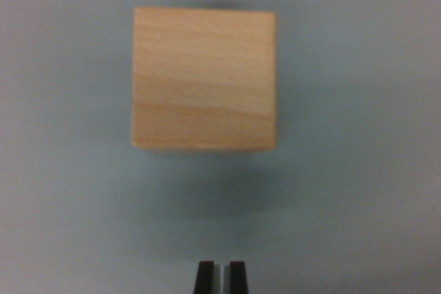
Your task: Push wooden cube
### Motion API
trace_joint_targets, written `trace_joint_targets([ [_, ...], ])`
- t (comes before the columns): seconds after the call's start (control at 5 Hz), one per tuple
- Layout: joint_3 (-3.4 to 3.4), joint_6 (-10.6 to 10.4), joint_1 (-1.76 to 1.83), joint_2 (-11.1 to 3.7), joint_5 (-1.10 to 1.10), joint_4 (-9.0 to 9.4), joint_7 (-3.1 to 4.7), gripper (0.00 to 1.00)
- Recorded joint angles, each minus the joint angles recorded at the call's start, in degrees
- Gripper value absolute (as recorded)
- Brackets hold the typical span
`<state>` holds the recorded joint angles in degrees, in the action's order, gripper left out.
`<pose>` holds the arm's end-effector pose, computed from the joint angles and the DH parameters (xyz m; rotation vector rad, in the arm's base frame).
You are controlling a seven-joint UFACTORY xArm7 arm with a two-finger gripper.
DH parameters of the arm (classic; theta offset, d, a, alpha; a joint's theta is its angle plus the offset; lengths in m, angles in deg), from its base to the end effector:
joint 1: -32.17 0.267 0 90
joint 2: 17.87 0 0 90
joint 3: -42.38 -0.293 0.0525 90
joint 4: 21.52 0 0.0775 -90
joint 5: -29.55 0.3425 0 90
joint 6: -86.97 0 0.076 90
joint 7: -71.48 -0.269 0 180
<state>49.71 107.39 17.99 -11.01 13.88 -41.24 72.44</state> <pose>0.3198 -0.1284 0.0332 3.0217 -0.1621 0.1322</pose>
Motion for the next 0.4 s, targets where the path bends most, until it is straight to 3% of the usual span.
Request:
trace_joint_targets([
  [0.4,0.09,-0.6,-0.11,0.08,-0.12,0.61,0.02,0.00],
])
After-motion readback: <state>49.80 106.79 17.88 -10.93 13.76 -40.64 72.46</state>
